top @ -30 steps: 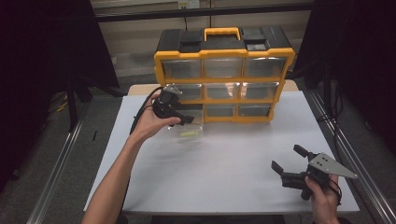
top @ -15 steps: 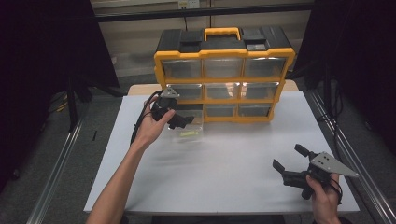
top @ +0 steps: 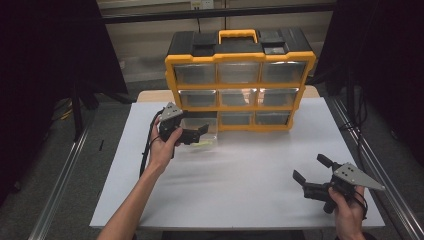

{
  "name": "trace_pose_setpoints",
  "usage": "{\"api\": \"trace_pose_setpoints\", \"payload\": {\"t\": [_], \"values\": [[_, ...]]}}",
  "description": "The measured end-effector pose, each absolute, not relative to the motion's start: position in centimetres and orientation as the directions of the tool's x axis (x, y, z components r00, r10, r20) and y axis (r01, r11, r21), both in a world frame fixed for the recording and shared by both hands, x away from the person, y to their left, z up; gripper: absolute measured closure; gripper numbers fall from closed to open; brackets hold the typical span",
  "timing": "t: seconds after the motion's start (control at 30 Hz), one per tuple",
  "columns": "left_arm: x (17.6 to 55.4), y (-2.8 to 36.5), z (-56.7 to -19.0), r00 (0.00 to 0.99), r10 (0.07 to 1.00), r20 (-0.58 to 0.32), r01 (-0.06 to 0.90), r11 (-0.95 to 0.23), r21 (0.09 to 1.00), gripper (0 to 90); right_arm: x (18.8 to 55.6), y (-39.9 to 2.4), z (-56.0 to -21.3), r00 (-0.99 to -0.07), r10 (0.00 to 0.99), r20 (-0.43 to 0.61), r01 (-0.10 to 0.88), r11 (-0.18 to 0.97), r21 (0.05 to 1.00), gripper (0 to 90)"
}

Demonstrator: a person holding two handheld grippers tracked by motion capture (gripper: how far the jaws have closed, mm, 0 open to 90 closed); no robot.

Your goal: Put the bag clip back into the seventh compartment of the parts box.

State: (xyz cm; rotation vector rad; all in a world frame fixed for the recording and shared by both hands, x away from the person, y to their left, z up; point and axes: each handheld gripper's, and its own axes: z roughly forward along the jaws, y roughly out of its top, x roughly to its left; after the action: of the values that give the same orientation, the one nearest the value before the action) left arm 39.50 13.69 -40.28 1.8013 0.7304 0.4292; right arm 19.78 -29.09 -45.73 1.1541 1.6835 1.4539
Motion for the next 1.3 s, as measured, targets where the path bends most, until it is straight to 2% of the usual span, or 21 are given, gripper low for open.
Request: {"api": "trace_pose_setpoints", "payload": {"t": [0.03, 0.1, 0.23, 0.3, 0.5, 0.53, 0.63, 0.73, 0.8, 1.03, 1.3], "values": [[39.5, 13.9, -40.4, 0.775, 0.629, -0.057, 0.250, -0.223, 0.942, 2.8, 19.8, -29.0, -45.8, -0.423, 0.903, 0.080, 0.211, 0.012, 0.977, 0.0], [38.9, 13.8, -40.3, 0.751, 0.660, 0.000, 0.220, -0.250, 0.943, 2.5, 19.7, -28.9, -45.7, -0.431, 0.899, 0.079, 0.217, 0.018, 0.976, 0.0], [38.2, 14.5, -40.5, 0.749, 0.661, -0.047, 0.224, -0.187, 0.956, 2.0, 19.7, -28.8, -45.7, -0.432, 0.899, 0.073, 0.214, 0.024, 0.976, 0.0], [37.6, 14.8, -40.6, 0.707, 0.703, -0.083, 0.253, -0.141, 0.957, 1.8, 19.6, -28.9, -45.7, -0.434, 0.898, 0.075, 0.215, 0.022, 0.976, 0.0], [36.9, 16.4, -40.9, 0.691, 0.720, -0.065, 0.255, -0.158, 0.954, 1.7, 19.7, -28.8, -45.8, -0.432, 0.898, 0.078, 0.214, 0.018, 0.977, 0.0], [36.8, 16.8, -40.9, 0.716, 0.696, -0.053, 0.246, -0.180, 0.952, 1.7, 19.7, -28.9, -45.8, -0.435, 0.897, 0.077, 0.213, 0.020, 0.977, 0.0], [36.0, 17.3, -41.1, 0.691, 0.723, -0.032, 0.237, -0.184, 0.954, 2.1, 19.7, -28.9, -45.8, -0.430, 0.900, 0.074, 0.214, 0.022, 0.977, 0.0], [35.4, 17.9, -41.3, 0.664, 0.747, -0.035, 0.245, -0.174, 0.954, 2.1, 19.8, -28.8, -45.8, -0.428, 0.900, 0.077, 0.218, 0.021, 0.976, 0.0], [35.0, 18.3, -41.6, 0.676, 0.735, -0.057, 0.236, -0.143, 0.961, 1.9, 19.8, -28.8, -45.8, -0.430, 0.900, 0.076, 0.217, 0.021, 0.976, 0.0], [33.4, 19.3, -42.2, 0.675, 0.736, -0.049, 0.236, -0.153, 0.960, 3.0, 19.7, -28.9, -45.8, -0.427, 0.900, 0.091, 0.222, 0.007, 0.975, 0.0], [31.1, 21.0, -41.9, 0.657, 0.752, -0.051, 0.206, -0.113, 0.972, 2.7, 19.7, -28.9, -45.8, -0.424, 0.901, 0.092, 0.223, 0.006, 0.975, 0.0]]}}
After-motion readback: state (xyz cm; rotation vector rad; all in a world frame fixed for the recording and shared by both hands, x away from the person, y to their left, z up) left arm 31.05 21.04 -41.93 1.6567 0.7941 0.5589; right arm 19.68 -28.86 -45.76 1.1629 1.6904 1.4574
